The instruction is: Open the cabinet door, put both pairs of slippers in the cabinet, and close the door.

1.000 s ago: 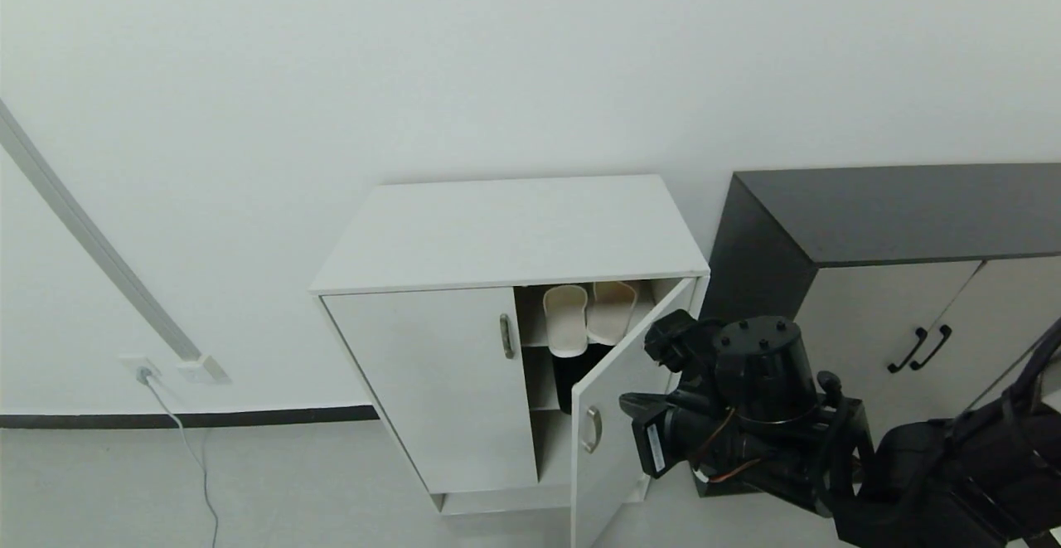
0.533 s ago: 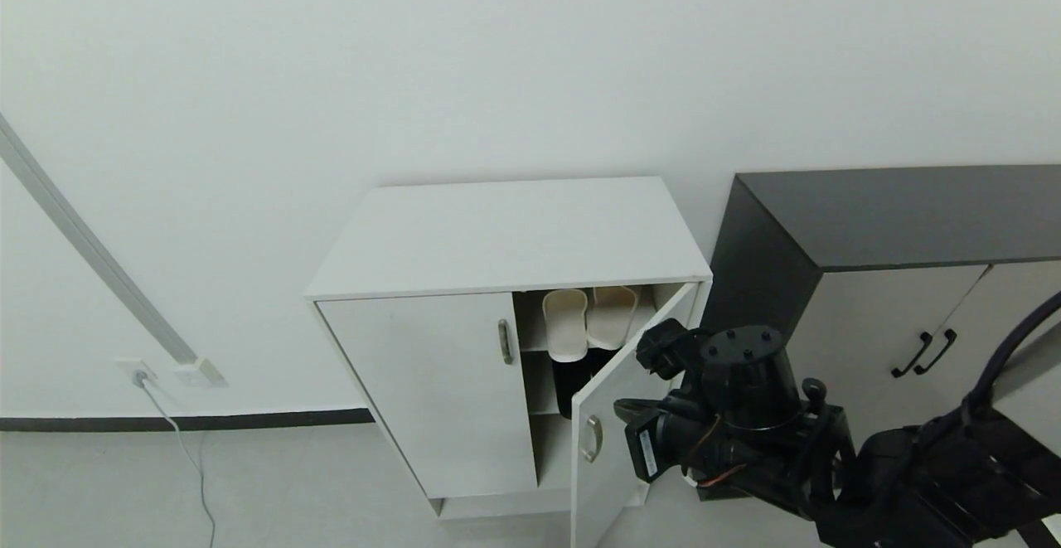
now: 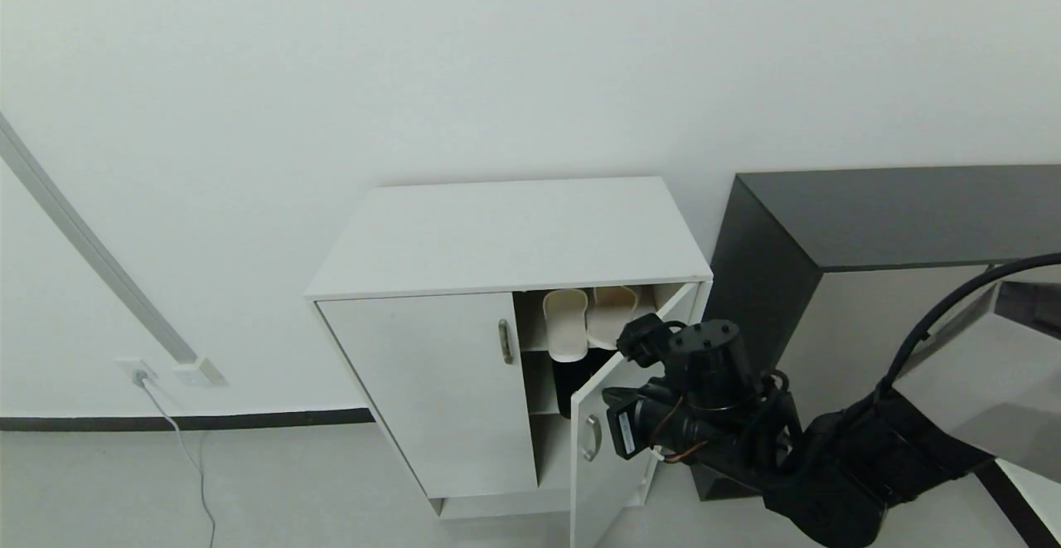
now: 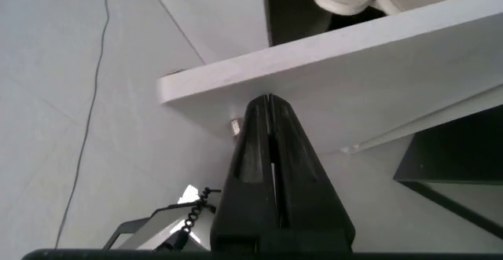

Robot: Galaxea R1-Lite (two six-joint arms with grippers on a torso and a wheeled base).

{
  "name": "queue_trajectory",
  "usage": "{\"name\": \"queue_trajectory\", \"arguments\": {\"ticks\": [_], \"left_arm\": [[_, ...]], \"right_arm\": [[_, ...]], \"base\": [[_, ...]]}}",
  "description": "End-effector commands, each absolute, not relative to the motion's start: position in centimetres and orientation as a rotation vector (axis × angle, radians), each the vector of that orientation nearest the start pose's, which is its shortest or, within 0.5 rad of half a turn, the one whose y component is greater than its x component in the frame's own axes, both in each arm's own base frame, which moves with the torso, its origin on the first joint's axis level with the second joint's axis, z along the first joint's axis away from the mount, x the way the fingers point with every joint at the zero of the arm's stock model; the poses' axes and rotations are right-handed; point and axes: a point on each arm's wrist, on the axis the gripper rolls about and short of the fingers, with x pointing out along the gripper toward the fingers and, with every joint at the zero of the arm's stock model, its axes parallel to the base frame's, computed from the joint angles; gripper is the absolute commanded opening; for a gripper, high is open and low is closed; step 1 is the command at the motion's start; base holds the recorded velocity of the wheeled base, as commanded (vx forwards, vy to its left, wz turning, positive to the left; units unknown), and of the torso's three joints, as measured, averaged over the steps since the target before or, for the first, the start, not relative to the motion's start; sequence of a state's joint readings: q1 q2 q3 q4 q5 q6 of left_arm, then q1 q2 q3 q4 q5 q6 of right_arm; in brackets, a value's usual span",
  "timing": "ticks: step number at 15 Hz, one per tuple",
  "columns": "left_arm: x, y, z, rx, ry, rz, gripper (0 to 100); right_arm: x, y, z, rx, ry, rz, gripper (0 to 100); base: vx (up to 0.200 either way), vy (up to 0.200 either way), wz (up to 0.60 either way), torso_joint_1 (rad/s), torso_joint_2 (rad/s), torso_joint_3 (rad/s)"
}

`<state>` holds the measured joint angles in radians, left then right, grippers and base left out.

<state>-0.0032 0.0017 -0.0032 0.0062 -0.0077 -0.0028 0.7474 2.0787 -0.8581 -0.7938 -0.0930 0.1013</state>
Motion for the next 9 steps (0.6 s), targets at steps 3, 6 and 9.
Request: {"name": "queue_trajectory", "arguments": {"ticks": [3,6,9], "left_arm": [[-2.3,0.0,7.5,-0.003,0.006,-0.009,0],[-2.3,0.0,7.5,-0.003,0.006,-0.011,0],[-2.3,0.0,7.5,-0.003,0.006,-0.009,0]], "right_arm": [[29.2,25.7,6.7,-0.080,0.435,0.601,0],[30.7,26.7,6.5,-0.068,0.411,0.596,0],[31.6,27.1,6.2,-0.064,0.401,0.592,0]], "base": [[0.000,0.000,0.00,0.000,0.00,0.000],[0.000,0.000,0.00,0.000,0.00,0.000],[0.000,0.000,0.00,0.000,0.00,0.000]]}}
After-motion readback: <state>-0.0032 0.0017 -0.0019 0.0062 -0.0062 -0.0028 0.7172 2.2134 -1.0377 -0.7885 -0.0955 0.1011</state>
